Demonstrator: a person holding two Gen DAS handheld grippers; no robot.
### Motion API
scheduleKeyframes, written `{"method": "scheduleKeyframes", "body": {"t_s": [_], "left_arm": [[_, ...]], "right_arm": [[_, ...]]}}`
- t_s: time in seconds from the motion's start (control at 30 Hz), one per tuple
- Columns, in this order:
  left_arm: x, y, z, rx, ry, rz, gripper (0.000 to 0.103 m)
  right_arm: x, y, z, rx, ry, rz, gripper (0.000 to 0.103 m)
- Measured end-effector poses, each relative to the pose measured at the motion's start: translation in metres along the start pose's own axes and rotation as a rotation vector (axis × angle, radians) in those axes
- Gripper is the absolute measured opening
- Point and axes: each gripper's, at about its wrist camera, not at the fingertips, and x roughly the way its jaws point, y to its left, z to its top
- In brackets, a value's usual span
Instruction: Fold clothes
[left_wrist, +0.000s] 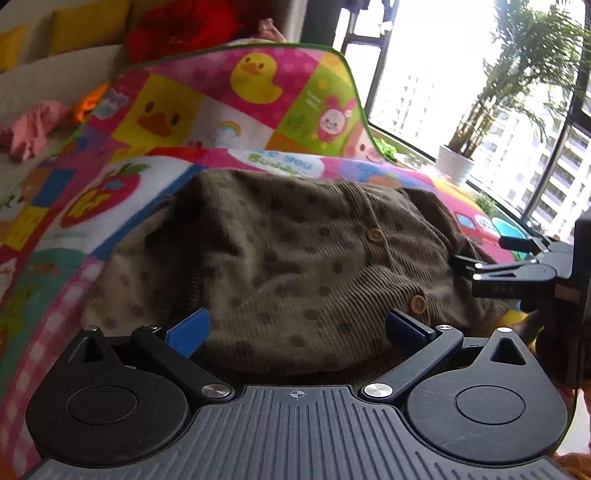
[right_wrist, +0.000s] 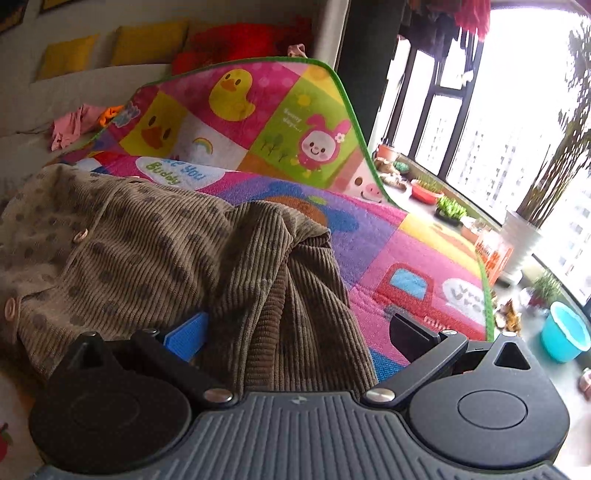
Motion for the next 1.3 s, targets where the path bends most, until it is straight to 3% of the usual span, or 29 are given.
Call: {"method": "scheduleKeyframes", "body": {"t_s": [0.17,0.3,0.33,0.37,0.4,0.53,0.6,0.67,0.7,0.77,0.9,1.0,1.1,1.2,1.3], "left_arm": [[-0.036,0.048,-0.009,-0.092,-0.085,0.111,0.103],[-0.042,0.089,-0.025,-0.185,-0.073,0.196,0.096],[-0.039,0.093,-0.026,-0.199,-0.062,0.185,0.092],[-0.036,0.097,-0.027,-0.213,-0.051,0.174,0.079],[-0.033,0.101,-0.027,-0.227,-0.04,0.163,0.076],[-0.021,0.089,-0.02,-0.196,-0.064,0.058,0.076],[-0.011,0.083,-0.016,-0.167,-0.047,0.049,0.075],[-0.001,0.076,-0.012,-0.138,-0.029,0.04,0.065],[0.004,0.073,-0.01,-0.123,-0.021,0.036,0.053],[0.007,0.072,-0.007,-0.139,-0.016,0.007,0.029],[-0.003,0.084,-0.001,-0.265,-0.038,-0.091,0.02],[-0.014,0.089,0.005,-0.341,-0.07,-0.156,0.018],[-0.019,0.086,0.011,-0.343,-0.08,-0.184,0.018],[-0.02,0.084,0.017,-0.338,-0.084,-0.208,0.018],[-0.02,0.082,0.022,-0.339,-0.094,-0.234,0.018]], "right_arm": [[-0.002,0.005,-0.001,-0.029,-0.012,-0.023,0.103],[0.001,-0.004,0.001,0.013,0.012,0.025,0.103],[0.003,-0.009,0.002,0.038,0.024,0.048,0.103],[0.006,-0.014,0.003,0.066,0.038,0.072,0.103],[0.008,-0.019,0.003,0.095,0.05,0.094,0.103],[0.012,-0.031,0.0,0.169,0.074,0.144,0.103],[0.011,-0.03,-0.001,0.169,0.07,0.143,0.103],[0.004,-0.027,0.001,0.149,0.043,0.131,0.103],[-0.005,-0.022,0.002,0.125,0.01,0.124,0.103],[-0.035,-0.005,0.008,0.049,-0.099,0.111,0.103],[-0.092,0.049,0.022,-0.138,-0.256,0.275,0.103],[-0.1,0.103,0.024,-0.225,-0.231,0.438,0.103],[-0.095,0.158,0.023,-0.305,-0.216,0.512,0.103],[-0.08,0.206,0.025,-0.4,-0.229,0.459,0.102],[-0.052,0.236,0.03,-0.464,-0.203,0.39,0.082]]}}
